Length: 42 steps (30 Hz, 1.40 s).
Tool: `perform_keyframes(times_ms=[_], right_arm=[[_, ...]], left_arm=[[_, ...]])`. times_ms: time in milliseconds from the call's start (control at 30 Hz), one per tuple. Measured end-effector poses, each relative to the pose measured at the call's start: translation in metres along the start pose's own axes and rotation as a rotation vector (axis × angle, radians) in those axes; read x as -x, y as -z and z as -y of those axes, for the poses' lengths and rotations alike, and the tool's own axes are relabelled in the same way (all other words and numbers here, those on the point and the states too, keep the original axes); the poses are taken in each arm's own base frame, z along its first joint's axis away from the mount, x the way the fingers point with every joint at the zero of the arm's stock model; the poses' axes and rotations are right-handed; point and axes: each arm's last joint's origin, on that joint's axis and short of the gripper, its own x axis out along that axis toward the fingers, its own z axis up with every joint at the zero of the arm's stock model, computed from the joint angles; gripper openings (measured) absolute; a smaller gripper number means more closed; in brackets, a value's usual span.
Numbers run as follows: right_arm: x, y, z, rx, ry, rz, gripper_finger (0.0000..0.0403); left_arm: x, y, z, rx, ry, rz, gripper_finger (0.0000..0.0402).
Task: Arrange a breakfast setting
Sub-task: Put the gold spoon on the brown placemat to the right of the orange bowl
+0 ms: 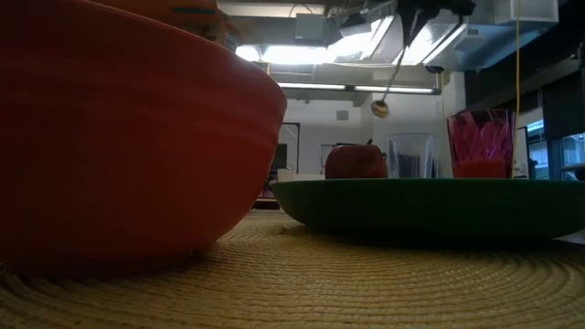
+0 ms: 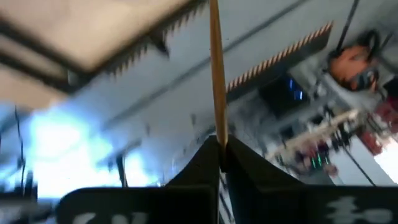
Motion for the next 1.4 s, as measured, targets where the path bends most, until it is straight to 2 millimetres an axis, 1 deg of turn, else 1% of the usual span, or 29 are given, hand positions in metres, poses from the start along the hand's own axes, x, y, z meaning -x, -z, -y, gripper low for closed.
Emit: perform_keyframes(times_ms=[133, 200, 267, 400, 500, 600, 833, 967, 1067, 1200, 1267, 1400], right_arm=[[0.016, 0.003, 0.002, -0.095, 0.023, 0.288, 0.0012], [0.027, 0.0, 0.003, -0.108, 0.039, 0.443, 0.001], [0.039, -0.004, 0.002, -0.088, 0.062, 0.549, 0.001], [0.058, -0.022, -0.003, 0.001, 0.078, 0.71, 0.001], [0.062, -0.042, -0.005, 0.1, 0.056, 0.834, 0.001], [0.059, -0.061, -0.004, 0.156, 0.061, 0.917, 0.001], [0.039, -0.097, 0.001, 0.2, 0.075, 1.129, 0.001], [0.025, -0.118, -0.005, 0.264, 0.045, 1.222, 0.001], [0.02, -0.136, -0.01, 0.3, 0.05, 1.264, 0.001], [0.02, -0.164, -0.016, 0.317, 0.098, 1.308, 0.001], [0.022, -0.179, -0.016, 0.279, 0.135, 1.346, 0.001], [0.026, -0.212, -0.012, 0.19, 0.138, 1.403, 0.001]], left_arm=[[0.016, -0.005, -0.003, 0.025, -0.027, 0.039, 0.0212], [0.026, -0.008, -0.005, 0.042, -0.045, 0.062, 0.0212], [0.033, -0.01, -0.007, 0.045, -0.074, 0.08, 0.0212], [0.045, -0.013, -0.009, 0.061, -0.166, 0.114, 0.0212], [0.047, -0.013, -0.011, 0.083, -0.208, 0.124, 0.0212], [0.047, -0.013, -0.011, 0.103, -0.211, 0.123, 0.0212], [0.048, -0.012, -0.011, 0.183, -0.205, 0.128, 0.0212], [0.047, -0.012, -0.01, 0.226, -0.187, 0.124, 0.0212], [0.048, -0.009, -0.005, 0.243, -0.157, 0.094, 0.0212], [0.056, -0.002, 0.005, 0.237, -0.126, 0.02, 0.0212], [0.063, 0.001, 0.011, 0.22, -0.129, -0.005, 0.0212], [0.079, 0.004, 0.02, 0.204, -0.143, -0.026, 0.0212]])
